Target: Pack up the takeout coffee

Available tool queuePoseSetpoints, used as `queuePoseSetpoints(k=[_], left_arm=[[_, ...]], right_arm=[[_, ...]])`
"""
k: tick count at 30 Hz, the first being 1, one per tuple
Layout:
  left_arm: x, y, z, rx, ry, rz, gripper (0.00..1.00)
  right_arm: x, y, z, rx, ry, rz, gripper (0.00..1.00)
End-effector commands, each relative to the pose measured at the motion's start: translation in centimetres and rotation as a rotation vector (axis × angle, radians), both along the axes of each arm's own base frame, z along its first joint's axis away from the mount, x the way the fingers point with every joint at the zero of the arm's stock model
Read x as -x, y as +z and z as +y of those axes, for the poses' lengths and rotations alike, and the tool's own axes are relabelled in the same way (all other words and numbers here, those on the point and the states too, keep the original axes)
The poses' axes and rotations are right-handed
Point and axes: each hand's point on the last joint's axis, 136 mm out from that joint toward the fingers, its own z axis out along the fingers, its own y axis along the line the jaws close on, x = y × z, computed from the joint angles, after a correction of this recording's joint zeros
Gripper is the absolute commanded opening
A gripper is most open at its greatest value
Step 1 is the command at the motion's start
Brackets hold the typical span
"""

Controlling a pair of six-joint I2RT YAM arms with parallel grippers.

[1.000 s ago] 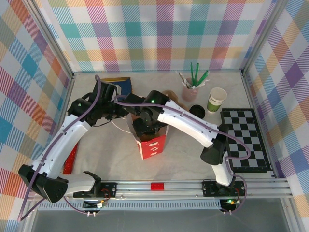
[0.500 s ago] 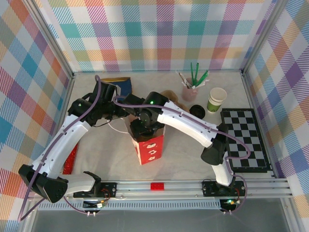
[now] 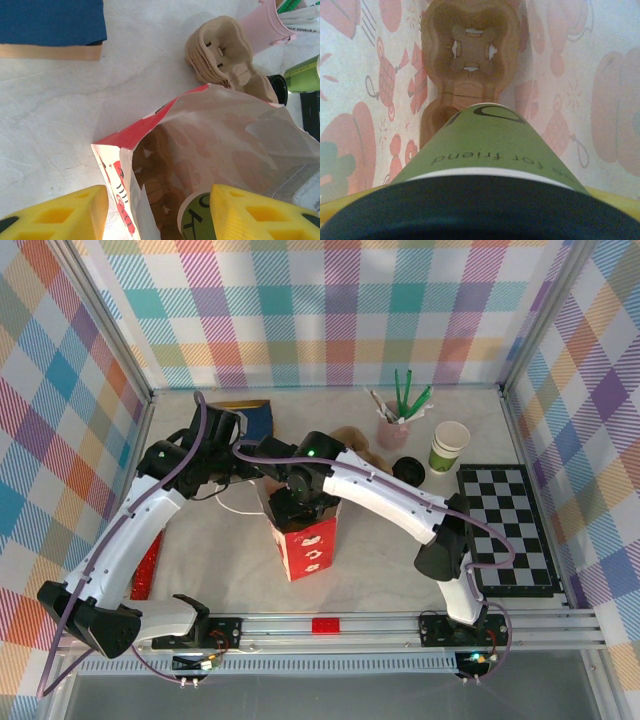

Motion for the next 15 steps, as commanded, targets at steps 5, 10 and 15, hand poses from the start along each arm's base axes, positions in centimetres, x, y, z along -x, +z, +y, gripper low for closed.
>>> queuePoseSetpoints(k=[5, 10, 15], left_arm=[[0.24, 0.10, 0.65, -0.049, 0.000, -0.001, 0.50], [0.07, -0.06, 0.72, -0.058, 0.003, 0.000, 0.40], [-0.05, -0.22, 0.76, -0.060, 0.005, -0.003, 0.33]], right_arm=[[0.13, -0.89, 0.02, 0.015, 0.011, 0.026, 0.39], [0.16, -1.05, 0.02, 0.017, 0.016, 0.028, 0.38], [0.27, -1.54, -0.26, 0.039, 0.015, 0.036, 0.38]])
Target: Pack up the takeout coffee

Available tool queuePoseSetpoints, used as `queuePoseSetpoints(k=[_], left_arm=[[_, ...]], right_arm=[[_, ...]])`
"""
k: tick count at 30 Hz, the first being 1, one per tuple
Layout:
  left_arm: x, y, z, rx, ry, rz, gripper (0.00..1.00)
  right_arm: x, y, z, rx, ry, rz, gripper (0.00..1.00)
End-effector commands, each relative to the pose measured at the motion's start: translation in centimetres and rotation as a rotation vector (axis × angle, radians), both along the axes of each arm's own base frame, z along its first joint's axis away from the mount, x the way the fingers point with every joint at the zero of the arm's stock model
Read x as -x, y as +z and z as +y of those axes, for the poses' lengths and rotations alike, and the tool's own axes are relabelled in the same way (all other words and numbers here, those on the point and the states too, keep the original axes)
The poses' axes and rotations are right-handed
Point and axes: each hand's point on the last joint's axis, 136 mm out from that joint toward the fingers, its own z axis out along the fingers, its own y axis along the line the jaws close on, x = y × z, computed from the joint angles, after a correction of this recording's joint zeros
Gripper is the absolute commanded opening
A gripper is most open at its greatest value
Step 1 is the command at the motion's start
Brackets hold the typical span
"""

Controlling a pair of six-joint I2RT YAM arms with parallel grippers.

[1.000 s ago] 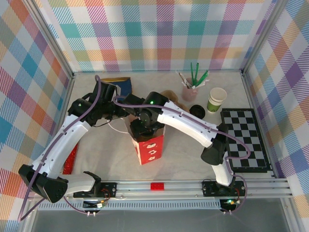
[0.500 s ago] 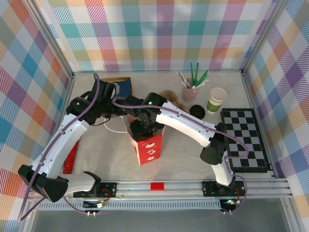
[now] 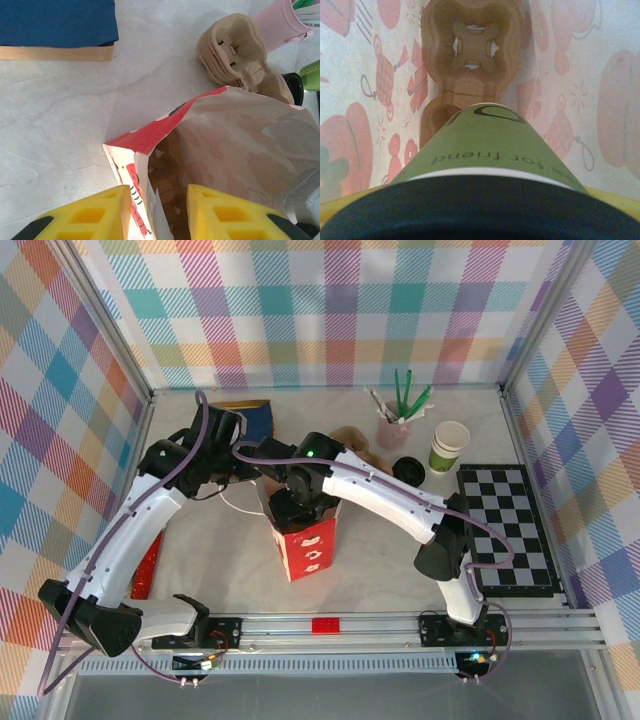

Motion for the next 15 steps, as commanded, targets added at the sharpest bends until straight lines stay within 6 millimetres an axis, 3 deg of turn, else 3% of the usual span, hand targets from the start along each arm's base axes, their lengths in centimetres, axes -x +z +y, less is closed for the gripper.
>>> queuePoseSetpoints(k=[1, 15], left_arm=[[0.05, 0.27, 0.14, -0.011, 0.002, -0.007, 0.33], [0.67, 0.97, 0.35, 0.018, 0.008, -0.034, 0.31]], right_arm=[[0.12, -1.33, -0.35, 0.040, 0.010, 0.027, 0.38], [0.19, -1.46, -0.13, 0.028, 0.003, 0.033, 0.38]])
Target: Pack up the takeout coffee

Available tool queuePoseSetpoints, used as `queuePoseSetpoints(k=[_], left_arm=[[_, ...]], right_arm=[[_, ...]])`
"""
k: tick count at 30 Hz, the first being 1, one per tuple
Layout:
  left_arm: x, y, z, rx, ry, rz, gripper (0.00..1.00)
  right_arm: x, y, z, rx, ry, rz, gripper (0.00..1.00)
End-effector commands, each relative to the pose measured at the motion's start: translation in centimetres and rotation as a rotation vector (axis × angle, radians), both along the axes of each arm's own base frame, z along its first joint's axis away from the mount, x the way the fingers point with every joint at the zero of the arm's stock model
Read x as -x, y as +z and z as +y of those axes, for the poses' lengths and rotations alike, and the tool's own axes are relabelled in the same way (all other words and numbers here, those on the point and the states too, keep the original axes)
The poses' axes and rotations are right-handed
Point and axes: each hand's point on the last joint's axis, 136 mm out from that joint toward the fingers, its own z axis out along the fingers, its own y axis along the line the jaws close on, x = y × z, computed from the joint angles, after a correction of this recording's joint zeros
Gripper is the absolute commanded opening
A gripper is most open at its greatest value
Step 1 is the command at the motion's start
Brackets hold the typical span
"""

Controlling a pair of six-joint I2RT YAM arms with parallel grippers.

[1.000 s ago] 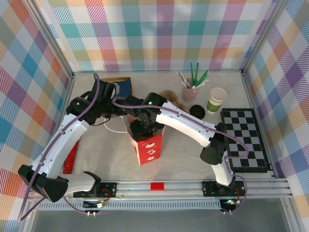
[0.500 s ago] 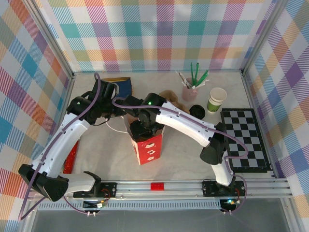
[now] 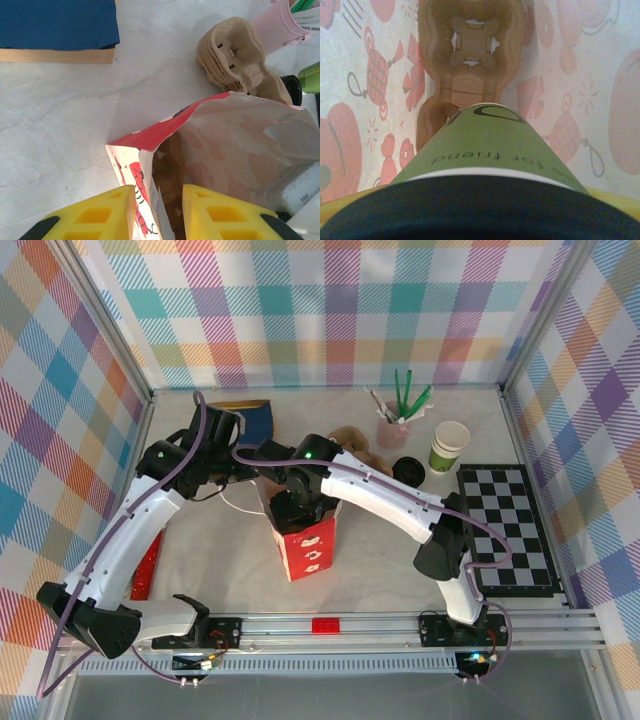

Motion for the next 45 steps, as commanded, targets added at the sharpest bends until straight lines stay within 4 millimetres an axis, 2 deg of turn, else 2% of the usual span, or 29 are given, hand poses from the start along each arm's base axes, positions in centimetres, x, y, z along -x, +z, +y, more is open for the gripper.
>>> queuePoseSetpoints(k=[1, 16, 45], left_arm=[[0.5, 0.5, 0.1, 0.017, 0.005, -0.018, 0.31], [0.4, -0.3, 0.1, 0.008, 0.004, -0.002, 0.29], [0.6, -0.2, -0.2, 0.043, 0.001, -0.014, 0.27]], right_arm=[[0.0, -0.5, -0.1, 0.012, 0.001, 0.016, 0.38], [0.2, -1.0, 0.4, -0.002, 0.007, 0.031, 0.36], [0.0, -2.7, 0.4, 0.016, -0.001, 0.030, 0.35]])
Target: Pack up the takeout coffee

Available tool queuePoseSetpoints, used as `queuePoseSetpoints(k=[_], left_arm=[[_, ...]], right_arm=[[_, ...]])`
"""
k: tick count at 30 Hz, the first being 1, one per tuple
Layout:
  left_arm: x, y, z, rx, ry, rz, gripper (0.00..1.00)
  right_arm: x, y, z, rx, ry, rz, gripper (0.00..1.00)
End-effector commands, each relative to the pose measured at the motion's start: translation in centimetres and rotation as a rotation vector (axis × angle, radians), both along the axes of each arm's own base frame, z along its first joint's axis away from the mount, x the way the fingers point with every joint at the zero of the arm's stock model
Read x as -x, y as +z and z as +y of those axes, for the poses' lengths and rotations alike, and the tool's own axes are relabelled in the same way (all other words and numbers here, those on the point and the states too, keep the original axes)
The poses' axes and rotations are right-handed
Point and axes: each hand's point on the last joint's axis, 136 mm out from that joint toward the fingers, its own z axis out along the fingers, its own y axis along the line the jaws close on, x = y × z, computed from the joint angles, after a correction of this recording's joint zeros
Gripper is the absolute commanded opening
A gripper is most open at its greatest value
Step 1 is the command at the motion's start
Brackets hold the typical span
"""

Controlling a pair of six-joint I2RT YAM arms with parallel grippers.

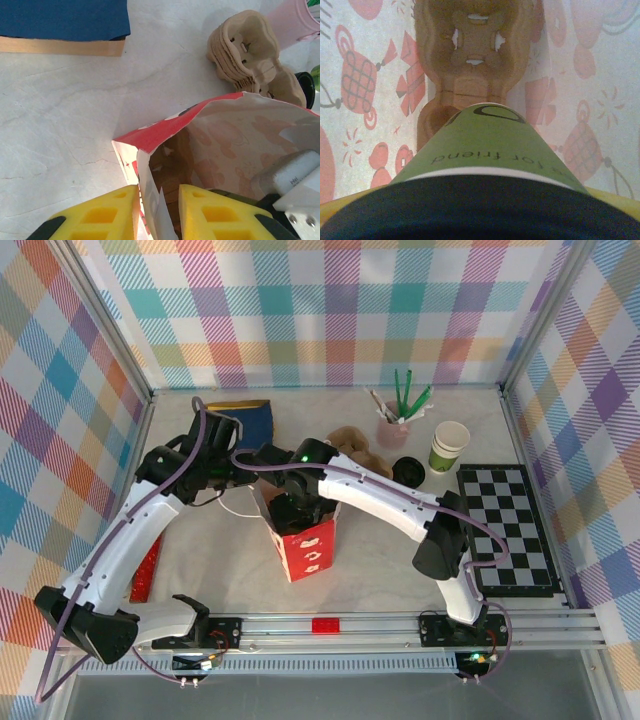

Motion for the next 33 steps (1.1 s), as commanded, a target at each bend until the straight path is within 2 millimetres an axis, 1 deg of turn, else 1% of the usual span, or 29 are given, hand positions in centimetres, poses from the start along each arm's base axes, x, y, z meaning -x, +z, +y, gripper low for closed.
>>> queuePoseSetpoints(k=[1, 11, 19, 30, 33], left_arm=[[0.0, 0.9, -0.8, 0.056, -0.014, -0.029, 0.27], [0.1, 1.0, -1.0, 0.076, -0.009, -0.032, 0.27], [0.2, 0.8, -1.0, 0.074, -0.012, -0.025, 0.27], [0.1, 1.1, -1.0, 0.081, -0.012, -0.035, 0.27], [0.1, 1.0, -1.0, 0.080, -0.011, -0.034, 0.27]], right_arm=[[0.0, -0.8, -0.1, 0.017, 0.001, 0.003, 0.35], [-0.1, -1.2, 0.0, 0.010, -0.004, -0.002, 0.34], [-0.1, -1.8, 0.1, 0.012, -0.003, 0.001, 0.32], [-0.2, -2.1, 0.4, 0.010, 0.005, 0.004, 0.33], [-0.1, -1.9, 0.4, 0.006, 0.005, 0.010, 0.33]])
